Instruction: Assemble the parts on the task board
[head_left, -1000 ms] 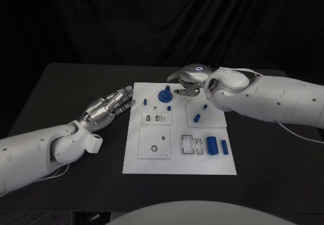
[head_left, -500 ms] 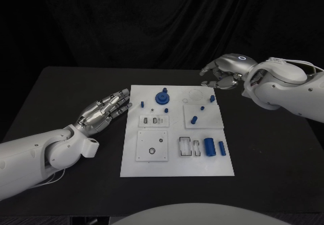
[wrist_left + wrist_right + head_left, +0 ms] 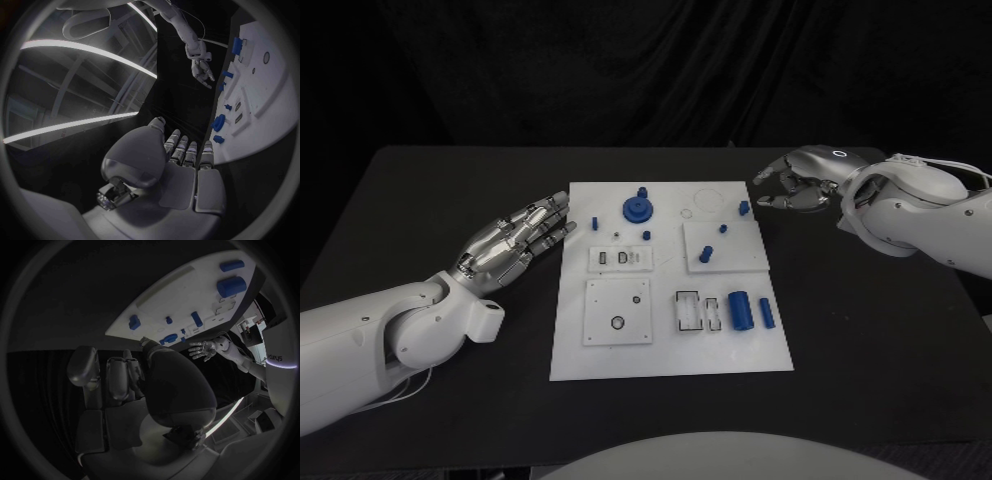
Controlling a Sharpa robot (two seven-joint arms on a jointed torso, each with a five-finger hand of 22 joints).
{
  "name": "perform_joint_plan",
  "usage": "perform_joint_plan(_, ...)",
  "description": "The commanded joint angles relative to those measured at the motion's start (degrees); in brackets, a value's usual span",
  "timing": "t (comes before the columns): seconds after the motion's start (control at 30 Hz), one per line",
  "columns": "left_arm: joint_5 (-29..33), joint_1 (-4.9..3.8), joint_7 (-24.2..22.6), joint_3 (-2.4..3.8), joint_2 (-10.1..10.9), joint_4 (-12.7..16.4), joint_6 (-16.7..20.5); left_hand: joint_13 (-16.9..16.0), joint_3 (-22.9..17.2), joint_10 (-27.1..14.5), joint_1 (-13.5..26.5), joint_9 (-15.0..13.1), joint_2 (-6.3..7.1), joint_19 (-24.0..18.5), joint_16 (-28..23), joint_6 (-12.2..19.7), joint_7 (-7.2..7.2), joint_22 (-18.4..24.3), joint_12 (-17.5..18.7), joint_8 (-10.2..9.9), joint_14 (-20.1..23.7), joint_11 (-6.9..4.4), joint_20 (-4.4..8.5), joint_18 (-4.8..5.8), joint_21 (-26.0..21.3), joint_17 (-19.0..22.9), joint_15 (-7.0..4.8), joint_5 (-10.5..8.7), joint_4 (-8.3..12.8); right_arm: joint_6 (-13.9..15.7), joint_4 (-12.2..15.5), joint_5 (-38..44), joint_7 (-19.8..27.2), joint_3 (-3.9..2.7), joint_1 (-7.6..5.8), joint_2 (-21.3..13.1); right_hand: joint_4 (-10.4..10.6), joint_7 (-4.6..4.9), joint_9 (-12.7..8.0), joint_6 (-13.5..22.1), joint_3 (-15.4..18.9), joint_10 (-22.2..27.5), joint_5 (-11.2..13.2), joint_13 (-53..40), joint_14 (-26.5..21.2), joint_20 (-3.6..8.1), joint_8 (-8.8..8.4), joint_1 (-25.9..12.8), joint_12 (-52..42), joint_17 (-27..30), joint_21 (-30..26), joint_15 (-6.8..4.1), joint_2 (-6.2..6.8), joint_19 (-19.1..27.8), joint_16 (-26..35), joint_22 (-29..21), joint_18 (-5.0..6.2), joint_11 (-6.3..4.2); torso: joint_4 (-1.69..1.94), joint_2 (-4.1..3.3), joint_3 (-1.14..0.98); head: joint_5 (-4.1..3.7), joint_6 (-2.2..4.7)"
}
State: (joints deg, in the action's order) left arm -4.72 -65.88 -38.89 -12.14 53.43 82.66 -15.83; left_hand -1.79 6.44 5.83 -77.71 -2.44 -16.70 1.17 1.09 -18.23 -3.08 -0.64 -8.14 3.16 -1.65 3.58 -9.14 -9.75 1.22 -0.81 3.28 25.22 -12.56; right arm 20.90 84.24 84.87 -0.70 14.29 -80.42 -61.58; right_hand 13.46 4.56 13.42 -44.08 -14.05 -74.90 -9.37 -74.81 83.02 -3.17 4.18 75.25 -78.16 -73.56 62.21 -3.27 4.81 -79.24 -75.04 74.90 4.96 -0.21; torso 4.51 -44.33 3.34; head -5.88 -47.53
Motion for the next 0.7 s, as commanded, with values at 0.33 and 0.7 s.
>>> perform_joint_plan(0.33,0.1,0.21,-4.0,0.05,-0.2,-0.2,-0.6,0.0,-0.5,0.0,-0.5,-0.1,0.16,0.1,-0.3,0.0,0.06,0.1,0.1,0.2,-0.2,0.33,-0.53,-0.32,-0.2,0.0,0.36,0.34,0.1,2.6,-3.1,-0.6,-0.2,-0.04,2.24,2.5,0.7,0.44,-0.1,-0.9,2.1,-1.7,2.6,-1.6,-0.4,-0.10,0.24,1.4,-1.1,0.0,-0.4,0.13,0.86,0.2,0.4,7.8,0.40,0.29,-0.01,0.09,0.11,0.19,-0.69)
perform_joint_plan(0.7,0.1,0.25,-3.8,0.05,0.0,-0.2,-0.6,0.0,-0.5,0.0,-0.5,-0.1,0.16,0.1,-0.3,0.0,0.06,0.1,0.1,0.2,-0.2,0.33,-0.53,-0.32,-0.2,0.0,0.36,0.34,0.1,2.3,-4.8,-0.6,-0.3,-0.07,3.43,4.2,1.3,0.54,-0.2,-0.8,3.7,-1.9,5.5,-1.7,-0.3,-0.16,0.06,1.9,-1.3,0.1,-0.7,0.18,1.31,0.0,0.6,7.9,0.43,0.38,0.00,0.12,0.13,0.32,-0.91)
